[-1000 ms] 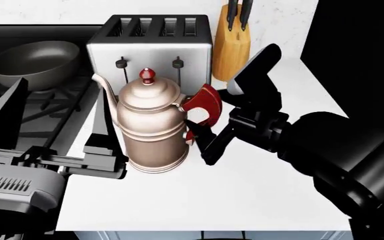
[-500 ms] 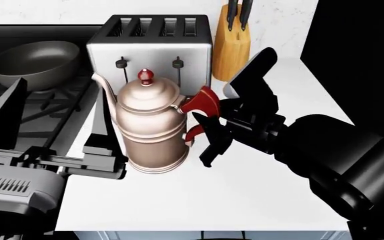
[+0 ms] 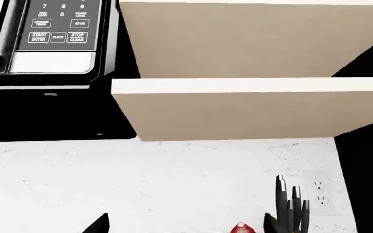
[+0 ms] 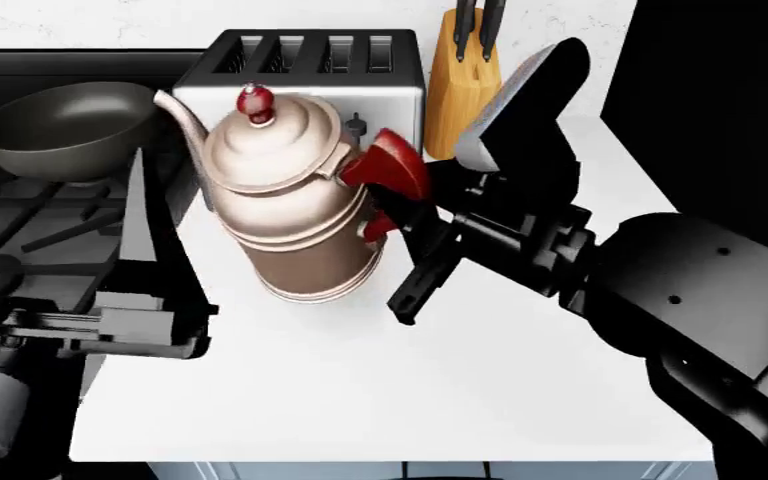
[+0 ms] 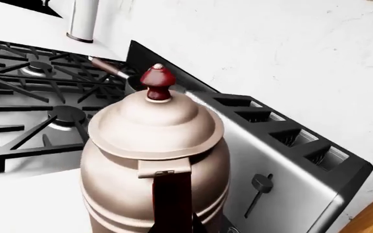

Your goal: Pick the kettle from the counter and place it on a stove burner. Then turn the burner on.

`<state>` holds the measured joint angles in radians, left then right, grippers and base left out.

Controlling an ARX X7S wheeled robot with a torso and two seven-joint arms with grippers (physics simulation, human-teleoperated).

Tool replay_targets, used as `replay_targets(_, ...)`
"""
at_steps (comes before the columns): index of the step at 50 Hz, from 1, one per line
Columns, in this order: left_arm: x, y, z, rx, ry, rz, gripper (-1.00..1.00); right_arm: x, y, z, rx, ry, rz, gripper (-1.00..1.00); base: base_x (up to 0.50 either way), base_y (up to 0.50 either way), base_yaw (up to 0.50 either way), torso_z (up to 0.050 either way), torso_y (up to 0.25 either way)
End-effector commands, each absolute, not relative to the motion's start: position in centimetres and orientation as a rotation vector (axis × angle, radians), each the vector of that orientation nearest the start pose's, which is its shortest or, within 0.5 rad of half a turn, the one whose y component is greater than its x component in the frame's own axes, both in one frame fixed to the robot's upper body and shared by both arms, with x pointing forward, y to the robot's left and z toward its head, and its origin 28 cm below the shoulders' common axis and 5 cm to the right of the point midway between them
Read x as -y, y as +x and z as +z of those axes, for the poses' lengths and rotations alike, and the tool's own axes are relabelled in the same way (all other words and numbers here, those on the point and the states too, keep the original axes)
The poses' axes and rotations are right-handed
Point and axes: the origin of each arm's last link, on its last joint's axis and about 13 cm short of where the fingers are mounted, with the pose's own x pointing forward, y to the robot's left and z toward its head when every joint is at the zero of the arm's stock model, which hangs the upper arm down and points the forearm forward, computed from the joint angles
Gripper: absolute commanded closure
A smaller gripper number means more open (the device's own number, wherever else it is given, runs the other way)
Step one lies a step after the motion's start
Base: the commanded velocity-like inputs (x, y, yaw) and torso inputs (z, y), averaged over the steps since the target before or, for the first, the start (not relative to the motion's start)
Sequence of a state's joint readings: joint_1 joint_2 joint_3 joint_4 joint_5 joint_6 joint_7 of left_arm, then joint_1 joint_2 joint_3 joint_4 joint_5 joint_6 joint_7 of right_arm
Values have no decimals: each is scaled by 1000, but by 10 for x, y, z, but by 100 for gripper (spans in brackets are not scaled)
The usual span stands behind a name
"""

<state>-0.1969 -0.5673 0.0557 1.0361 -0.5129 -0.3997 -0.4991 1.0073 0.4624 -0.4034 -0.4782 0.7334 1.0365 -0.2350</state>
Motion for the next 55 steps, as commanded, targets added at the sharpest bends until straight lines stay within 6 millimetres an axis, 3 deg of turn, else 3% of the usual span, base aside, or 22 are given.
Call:
replay_targets(1,-233,151,228,760,-48,-22,-100,97,273,288,188,-297,823,100,0,0,0,0,0)
replay_targets(9,-237,145,234,791,-63,5,-100,96,271,295,177,-213,806,100,0,0,0,0,1)
replay_targets(27,-243,139,238,811,-65,43,-100,95,264,300,189,-209,829,100,0,0,0,0,1)
replay_targets(55,-250,135,240,825,-76,82,-100,90,256,301,222,-251,854,100,0,500,0,0,0)
